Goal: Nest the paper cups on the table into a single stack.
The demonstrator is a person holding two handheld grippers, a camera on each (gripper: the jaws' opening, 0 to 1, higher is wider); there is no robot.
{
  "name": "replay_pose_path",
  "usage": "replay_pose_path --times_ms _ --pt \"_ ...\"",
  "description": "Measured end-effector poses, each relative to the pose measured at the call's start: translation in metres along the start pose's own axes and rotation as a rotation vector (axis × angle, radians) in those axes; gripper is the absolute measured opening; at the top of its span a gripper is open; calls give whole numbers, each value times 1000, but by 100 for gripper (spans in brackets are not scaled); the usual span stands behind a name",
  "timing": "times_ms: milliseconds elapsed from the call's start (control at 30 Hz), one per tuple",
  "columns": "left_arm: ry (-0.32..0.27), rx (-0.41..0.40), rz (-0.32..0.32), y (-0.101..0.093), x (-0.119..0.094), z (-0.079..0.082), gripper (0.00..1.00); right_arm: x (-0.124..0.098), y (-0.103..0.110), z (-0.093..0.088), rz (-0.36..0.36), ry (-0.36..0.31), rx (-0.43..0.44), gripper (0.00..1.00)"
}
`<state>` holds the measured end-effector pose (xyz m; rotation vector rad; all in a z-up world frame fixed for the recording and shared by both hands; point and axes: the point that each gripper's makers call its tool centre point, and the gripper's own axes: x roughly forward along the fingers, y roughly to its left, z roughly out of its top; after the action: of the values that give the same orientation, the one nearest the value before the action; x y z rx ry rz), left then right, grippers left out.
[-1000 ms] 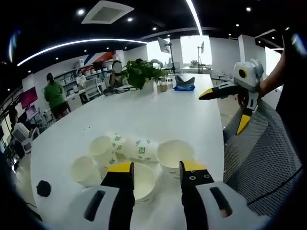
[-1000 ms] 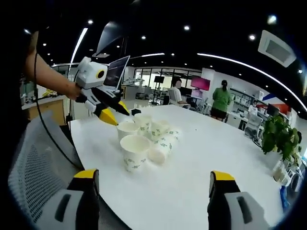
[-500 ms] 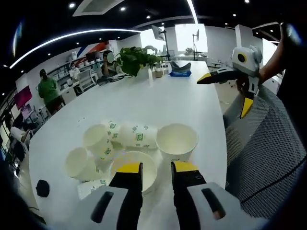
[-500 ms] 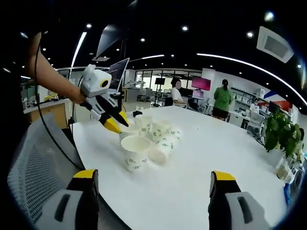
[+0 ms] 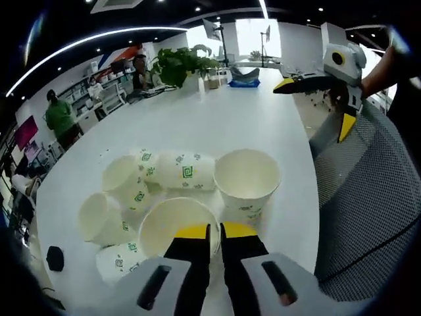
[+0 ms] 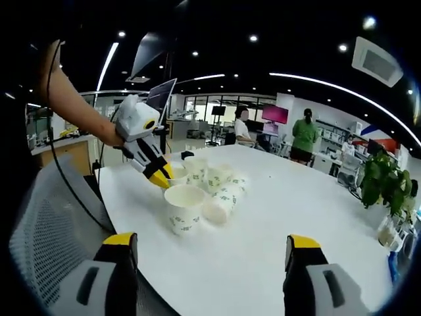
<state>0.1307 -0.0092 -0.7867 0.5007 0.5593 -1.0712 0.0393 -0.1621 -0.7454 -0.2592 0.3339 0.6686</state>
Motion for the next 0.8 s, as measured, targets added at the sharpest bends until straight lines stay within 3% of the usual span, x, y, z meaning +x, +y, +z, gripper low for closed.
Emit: replay_pose_path --times_ms 400,567,800 --pt "-76 -23 52 3 -18 20 0 -1 1 -2 3 7 -10 93" --pt "-109 9 70 0 -34 39 0 -1 -1 -2 -9 14 -21 92" --pt "-191 68 108 -2 -63 81 0 -1 -2 -2 -15 8 -20 92"
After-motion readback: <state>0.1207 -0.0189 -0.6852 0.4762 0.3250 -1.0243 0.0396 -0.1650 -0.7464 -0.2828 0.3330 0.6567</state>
